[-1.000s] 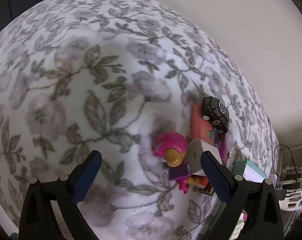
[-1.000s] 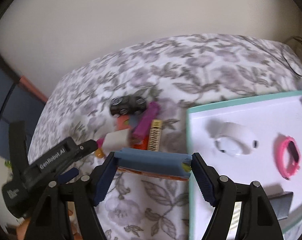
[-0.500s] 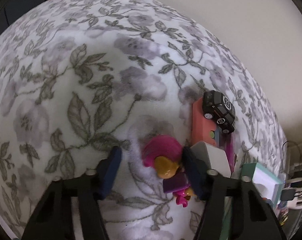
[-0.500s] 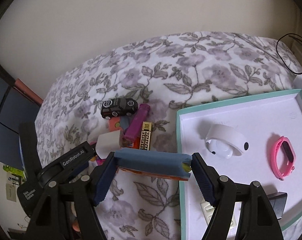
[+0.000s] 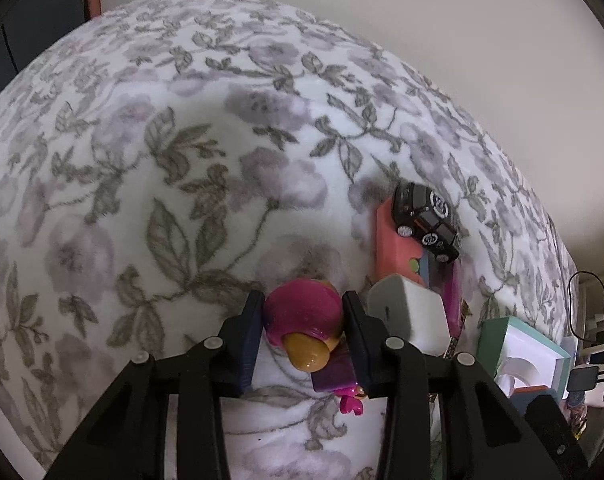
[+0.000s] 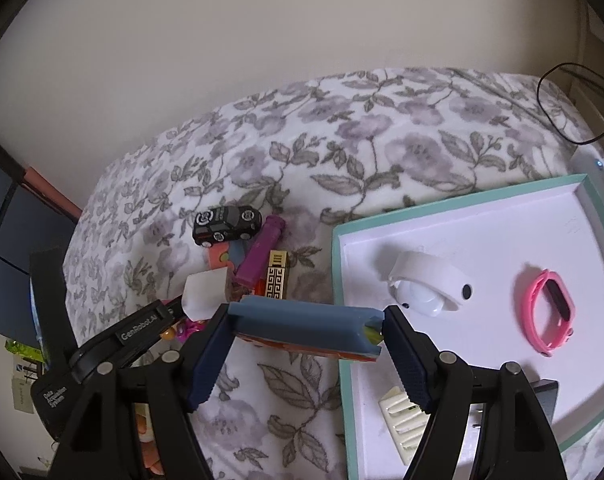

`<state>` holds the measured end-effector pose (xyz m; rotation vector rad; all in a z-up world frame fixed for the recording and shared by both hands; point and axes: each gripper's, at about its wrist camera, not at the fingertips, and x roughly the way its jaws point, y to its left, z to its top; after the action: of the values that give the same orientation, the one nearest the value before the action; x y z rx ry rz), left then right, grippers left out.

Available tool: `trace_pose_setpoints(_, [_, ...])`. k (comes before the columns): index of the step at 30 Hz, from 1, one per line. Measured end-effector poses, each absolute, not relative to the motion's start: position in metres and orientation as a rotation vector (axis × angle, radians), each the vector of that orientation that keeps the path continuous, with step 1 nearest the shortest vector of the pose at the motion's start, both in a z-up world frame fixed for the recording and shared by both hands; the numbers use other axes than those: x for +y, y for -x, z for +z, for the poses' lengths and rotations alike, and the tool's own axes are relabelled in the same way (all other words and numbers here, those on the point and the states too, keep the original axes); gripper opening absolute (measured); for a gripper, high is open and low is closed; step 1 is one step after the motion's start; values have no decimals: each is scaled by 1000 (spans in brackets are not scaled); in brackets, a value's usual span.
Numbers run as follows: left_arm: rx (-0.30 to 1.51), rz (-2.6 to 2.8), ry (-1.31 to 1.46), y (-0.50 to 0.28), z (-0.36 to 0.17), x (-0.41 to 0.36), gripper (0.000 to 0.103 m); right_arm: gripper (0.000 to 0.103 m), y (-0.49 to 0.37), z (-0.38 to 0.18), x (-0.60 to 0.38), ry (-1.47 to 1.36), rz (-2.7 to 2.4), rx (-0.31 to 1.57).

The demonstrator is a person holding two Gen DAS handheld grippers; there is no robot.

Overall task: Organize rigid objects
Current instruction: 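Grasp the pink-haired toy figure with the left tool while the right tool holds the pencil case, then carry the pencil case and figure into the white tray and open both tools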

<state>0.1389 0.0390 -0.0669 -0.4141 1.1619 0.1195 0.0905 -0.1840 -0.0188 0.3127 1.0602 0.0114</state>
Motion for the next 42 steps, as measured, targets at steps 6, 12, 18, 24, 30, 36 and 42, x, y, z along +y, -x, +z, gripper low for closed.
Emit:
trace_pose_setpoints(6, [1084, 139, 399, -133, -40, 46, 41, 77, -85, -5, -189, -313, 4, 1029])
trace_pose_setpoints(12, [1000, 124, 395, -126, -8, 45, 41, 77, -79, 9, -193, -312, 2, 1001])
trace_pose_setpoints(18, [955, 76, 396, -120, 9, 35, 41, 77, -79, 9, -193, -296, -1, 1002])
trace_pose_setpoints(24, [985, 2, 418, -118, 4, 17, 41, 77, -81, 0, -203, -289, -22, 1022])
trace_pose_setpoints(30, [1006, -120, 397, -114, 3, -23, 41, 77, -80, -11, -239, -314, -120, 1047])
trace_pose_setpoints(36, [1040, -223, 386, -106, -3, -68, 41, 77, -72, -17, -284, -354, -252, 1044])
trace_pose_setpoints(42, [1058, -310, 297, -97, -8, -115, 41, 77, -63, -17, -317, -373, -358, 1028])
